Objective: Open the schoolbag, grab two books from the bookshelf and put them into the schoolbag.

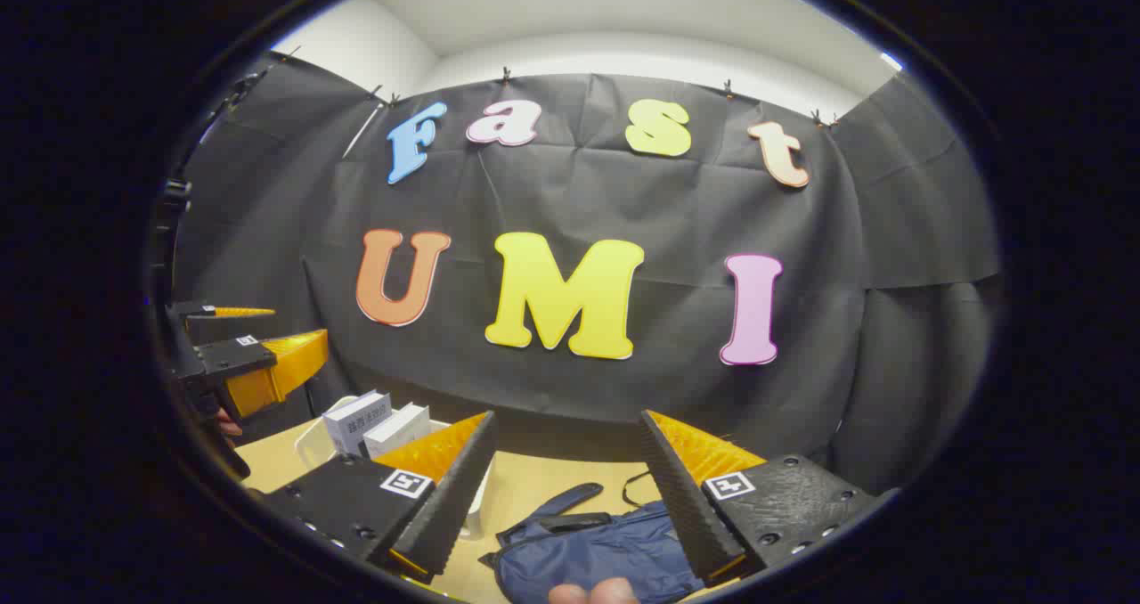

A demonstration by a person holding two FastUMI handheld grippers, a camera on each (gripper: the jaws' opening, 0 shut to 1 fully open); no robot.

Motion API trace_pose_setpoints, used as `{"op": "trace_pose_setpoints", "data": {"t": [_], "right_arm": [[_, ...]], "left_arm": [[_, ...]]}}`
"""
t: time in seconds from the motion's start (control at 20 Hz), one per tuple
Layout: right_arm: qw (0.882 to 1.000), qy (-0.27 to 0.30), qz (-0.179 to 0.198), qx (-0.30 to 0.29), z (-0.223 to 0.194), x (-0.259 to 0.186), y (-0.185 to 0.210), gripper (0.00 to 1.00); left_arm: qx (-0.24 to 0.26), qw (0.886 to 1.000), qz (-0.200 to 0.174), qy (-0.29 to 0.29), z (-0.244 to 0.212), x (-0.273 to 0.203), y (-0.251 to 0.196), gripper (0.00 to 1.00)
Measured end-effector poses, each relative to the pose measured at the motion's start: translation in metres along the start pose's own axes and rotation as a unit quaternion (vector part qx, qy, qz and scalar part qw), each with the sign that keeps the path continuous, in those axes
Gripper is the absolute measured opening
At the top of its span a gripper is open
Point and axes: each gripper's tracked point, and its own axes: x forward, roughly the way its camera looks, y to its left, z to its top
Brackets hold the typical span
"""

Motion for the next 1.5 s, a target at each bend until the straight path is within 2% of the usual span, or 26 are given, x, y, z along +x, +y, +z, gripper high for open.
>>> {"op": "trace_pose_setpoints", "data": {"t": [0.7,0.9,1.2,1.25,1.3,1.5], "right_arm": [[1.0,0.019,0.013,0.014,-0.016,-0.015,0.004,0.97],[0.999,0.036,0.02,0.014,-0.034,-0.016,0.01,0.97],[0.994,0.104,0.041,0.013,-0.108,-0.008,0.027,0.95],[0.992,0.119,0.046,0.006,-0.127,-0.006,0.033,0.98],[0.989,0.137,0.053,-0.002,-0.148,-0.004,0.038,0.95],[0.971,0.228,0.076,-0.005,-0.239,0.003,0.058,0.96]], "left_arm": [[-0.001,1.0,-0.003,-0.009,0.007,-0.013,-0.008,0.97],[-0.004,1.0,-0.003,-0.009,0.006,-0.015,-0.007,0.97],[-0.001,1.0,0.005,-0.014,0.01,-0.017,0.003,0.97],[0.0,1.0,0.007,-0.015,0.011,-0.017,0.005,0.97],[0.001,1.0,0.008,-0.014,0.01,-0.017,0.008,0.97],[0.002,1.0,0.012,-0.009,0.008,-0.019,0.014,0.96]]}}
